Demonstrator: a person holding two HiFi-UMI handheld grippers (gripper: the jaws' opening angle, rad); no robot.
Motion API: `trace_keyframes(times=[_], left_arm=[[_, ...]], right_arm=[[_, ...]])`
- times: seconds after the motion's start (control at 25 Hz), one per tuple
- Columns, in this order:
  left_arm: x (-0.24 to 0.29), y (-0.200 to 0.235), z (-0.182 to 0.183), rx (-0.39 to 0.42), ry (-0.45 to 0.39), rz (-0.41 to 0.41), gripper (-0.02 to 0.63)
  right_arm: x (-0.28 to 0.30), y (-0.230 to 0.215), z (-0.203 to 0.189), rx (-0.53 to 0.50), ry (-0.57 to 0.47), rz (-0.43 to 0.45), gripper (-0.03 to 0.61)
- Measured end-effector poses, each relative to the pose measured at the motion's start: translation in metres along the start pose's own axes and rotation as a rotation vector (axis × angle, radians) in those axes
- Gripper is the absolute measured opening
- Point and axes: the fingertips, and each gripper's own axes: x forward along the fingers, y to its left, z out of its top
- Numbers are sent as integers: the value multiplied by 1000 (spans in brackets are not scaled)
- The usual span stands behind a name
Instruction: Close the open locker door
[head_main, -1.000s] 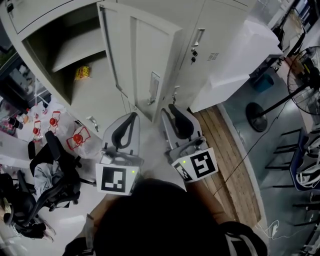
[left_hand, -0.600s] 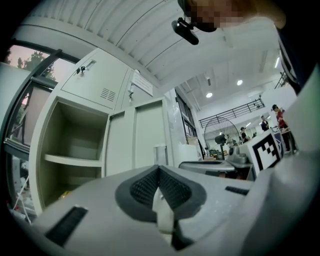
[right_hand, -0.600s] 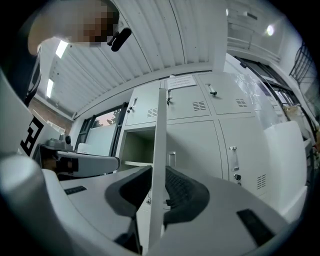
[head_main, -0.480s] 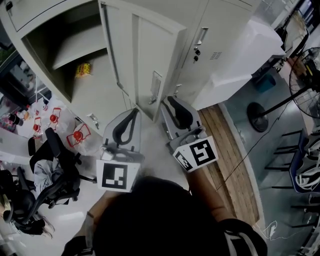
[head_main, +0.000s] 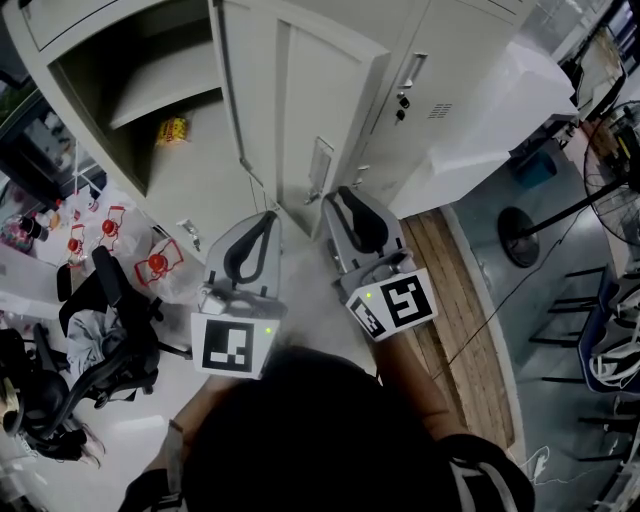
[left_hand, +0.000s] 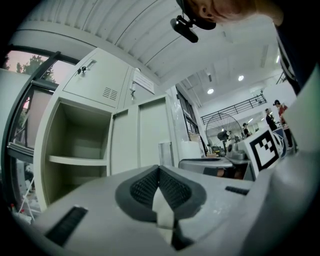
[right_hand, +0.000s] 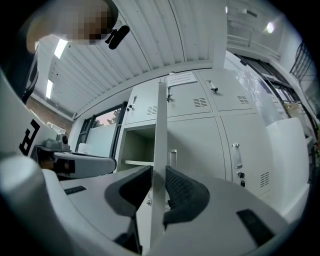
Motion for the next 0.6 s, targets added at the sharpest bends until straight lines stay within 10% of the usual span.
trace_keyframes(times=[0.6], left_arm=[[1, -3, -13, 2, 39, -3, 2]], right_arm=[[-1, 28, 3, -5, -9, 60, 83]])
